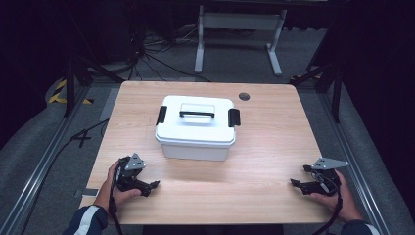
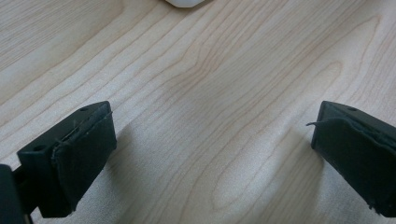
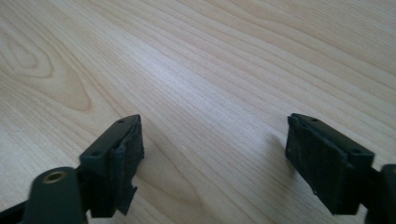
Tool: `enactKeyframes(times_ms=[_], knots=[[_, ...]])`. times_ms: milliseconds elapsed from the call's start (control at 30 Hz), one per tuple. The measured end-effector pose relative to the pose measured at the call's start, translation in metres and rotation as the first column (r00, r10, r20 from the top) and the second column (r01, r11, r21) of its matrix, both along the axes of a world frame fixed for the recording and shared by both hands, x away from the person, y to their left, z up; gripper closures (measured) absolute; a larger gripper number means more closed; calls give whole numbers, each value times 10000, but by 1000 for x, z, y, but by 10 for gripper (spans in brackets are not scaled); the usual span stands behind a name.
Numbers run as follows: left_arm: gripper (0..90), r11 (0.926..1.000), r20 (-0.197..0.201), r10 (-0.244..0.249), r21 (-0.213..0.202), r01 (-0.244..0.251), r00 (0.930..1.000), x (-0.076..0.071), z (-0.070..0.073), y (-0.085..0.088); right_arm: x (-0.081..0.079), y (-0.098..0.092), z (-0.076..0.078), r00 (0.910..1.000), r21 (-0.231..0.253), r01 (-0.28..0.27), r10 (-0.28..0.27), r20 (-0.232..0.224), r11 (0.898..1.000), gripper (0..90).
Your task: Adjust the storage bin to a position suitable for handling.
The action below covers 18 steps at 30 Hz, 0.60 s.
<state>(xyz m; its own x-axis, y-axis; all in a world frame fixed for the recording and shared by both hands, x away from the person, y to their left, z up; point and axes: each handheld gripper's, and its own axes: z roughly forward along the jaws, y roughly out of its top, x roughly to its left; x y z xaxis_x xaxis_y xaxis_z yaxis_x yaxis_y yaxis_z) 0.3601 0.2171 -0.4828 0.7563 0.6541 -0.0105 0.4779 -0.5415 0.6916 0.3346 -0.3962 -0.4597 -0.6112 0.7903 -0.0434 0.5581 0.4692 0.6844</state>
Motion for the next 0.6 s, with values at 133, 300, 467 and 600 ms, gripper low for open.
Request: enactKeyframes(times_ms=[133, 300, 467, 600], knots=[[4, 10000, -40, 35, -63, -36, 10000, 0, 0, 0, 2, 4, 5, 9995, -221, -314, 314, -16, 9993, 304], [4, 10000, -35, 13, -51, -14, 10000, 0, 0, 0, 7, 16, 20, 9948, -334, -991, 998, 195, 9945, 371], [4, 10000, -37, 16, -54, -16, 10000, 0, 0, 0, 16, 31, 34, 9857, -572, -1645, 1663, 282, 9847, 405], [4, 10000, -36, 15, -52, -15, 10000, 0, 0, 0, 24, 44, 45, 9779, -788, -2040, 2069, 305, 9758, 417]])
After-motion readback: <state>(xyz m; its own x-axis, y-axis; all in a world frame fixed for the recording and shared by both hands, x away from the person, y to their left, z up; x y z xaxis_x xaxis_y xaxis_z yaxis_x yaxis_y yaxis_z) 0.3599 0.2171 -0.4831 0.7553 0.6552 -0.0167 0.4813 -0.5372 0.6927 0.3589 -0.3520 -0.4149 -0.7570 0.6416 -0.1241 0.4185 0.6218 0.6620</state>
